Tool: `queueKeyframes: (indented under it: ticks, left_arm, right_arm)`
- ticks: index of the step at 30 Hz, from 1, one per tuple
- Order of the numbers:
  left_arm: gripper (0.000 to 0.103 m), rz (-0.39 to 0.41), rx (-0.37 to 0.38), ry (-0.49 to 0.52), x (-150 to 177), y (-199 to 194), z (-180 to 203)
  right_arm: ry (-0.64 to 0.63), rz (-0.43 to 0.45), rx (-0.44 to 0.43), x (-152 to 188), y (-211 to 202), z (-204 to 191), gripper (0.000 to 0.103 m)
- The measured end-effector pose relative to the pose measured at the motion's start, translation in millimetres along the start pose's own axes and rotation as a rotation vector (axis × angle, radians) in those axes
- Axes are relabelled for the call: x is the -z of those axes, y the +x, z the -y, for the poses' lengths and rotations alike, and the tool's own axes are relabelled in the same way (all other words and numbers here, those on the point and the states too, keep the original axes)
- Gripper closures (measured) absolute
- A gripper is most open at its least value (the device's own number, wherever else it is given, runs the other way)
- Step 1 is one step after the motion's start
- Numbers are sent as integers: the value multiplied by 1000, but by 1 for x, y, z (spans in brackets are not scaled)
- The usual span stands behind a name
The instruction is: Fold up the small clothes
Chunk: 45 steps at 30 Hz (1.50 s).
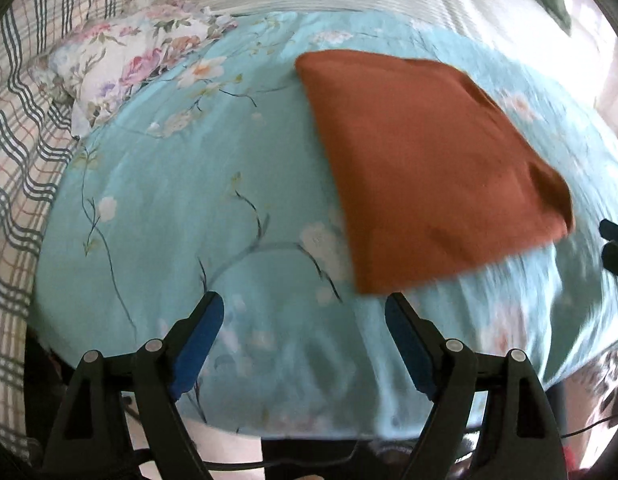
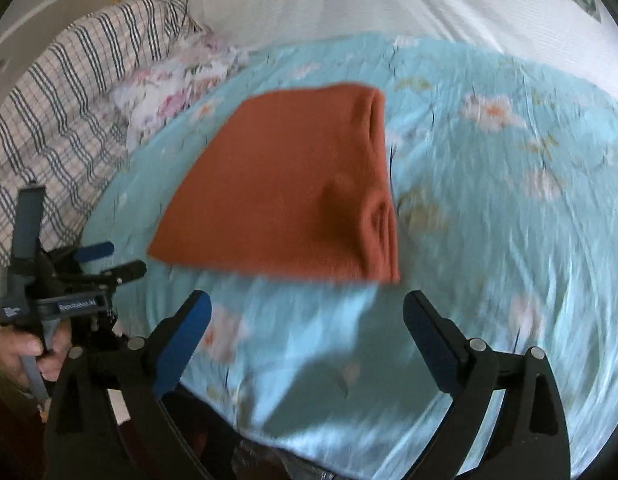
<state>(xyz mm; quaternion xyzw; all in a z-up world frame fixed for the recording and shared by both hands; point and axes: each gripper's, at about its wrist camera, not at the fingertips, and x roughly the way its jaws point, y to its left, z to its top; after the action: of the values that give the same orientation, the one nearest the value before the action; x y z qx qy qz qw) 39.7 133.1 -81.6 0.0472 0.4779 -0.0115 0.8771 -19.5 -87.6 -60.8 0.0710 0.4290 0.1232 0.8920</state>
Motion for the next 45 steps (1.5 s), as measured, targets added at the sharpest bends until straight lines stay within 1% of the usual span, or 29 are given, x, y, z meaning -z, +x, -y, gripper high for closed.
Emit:
queueKeyframes:
  ticks: [2,5,8,11,19,22,28,45]
  left_arm:
    - [20,2,11,13,9,-7,6]
    - [20,11,16,37,15,-17,13]
    - [20,24,-2,65,18,-29,21]
    - [20,31,-14,94,20,-42,32]
    - [20,82,-20,108,14,-70,38]
    - [19,89,-20,101,9,-72,36]
    - [19,75,-28,94,2,-63,31]
    - [19,67,-26,96,-13,-47,32]
  right_arm:
    - [-2,-16,7,9,-1,-3,6]
    - [-29,-6,14,16,-11,-10,6]
    - [-45,12,23,15,-21,-14,6]
    - [-67,24,32,10,-31,-18,4]
    - [-92,43,35,-2,-42,-24,1]
    - [-91,32,38,-5,-37,-22,1]
    - [-91,3,33,-7,-26,-20,1]
    - [-114,-17,15,-25,-5,-19,1]
